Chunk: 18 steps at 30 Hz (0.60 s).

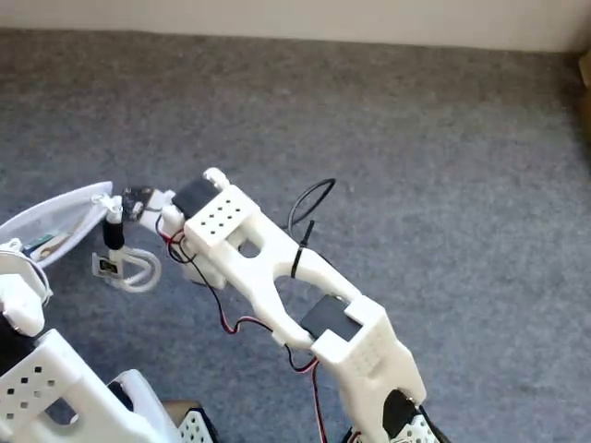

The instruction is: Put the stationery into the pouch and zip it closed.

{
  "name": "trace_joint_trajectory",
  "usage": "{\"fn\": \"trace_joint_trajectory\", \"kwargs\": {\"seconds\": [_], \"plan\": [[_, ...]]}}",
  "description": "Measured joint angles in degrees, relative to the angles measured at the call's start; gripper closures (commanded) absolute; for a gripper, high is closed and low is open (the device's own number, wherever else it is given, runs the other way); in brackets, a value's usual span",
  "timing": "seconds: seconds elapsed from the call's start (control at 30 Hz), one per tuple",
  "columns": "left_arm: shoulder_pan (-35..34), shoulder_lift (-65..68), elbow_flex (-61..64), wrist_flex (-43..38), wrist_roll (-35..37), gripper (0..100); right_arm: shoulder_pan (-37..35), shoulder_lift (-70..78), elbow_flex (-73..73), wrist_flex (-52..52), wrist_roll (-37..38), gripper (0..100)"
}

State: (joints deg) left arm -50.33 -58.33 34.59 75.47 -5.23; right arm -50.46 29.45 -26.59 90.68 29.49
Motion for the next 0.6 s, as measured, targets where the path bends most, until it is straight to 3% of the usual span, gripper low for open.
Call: {"fn": "trace_joint_trajectory", "kwargs": {"seconds": [0.4,0.6], "plan": [[0.0,0.0,0.0,0.0,-0.1,99,0.6,11.6,-0.7,-1.6,2.0,77.4],[0.0,0.0,0.0,0.0,-0.1,99,2.5,12.9,-1.6,-4.0,2.3,98.2]]}}
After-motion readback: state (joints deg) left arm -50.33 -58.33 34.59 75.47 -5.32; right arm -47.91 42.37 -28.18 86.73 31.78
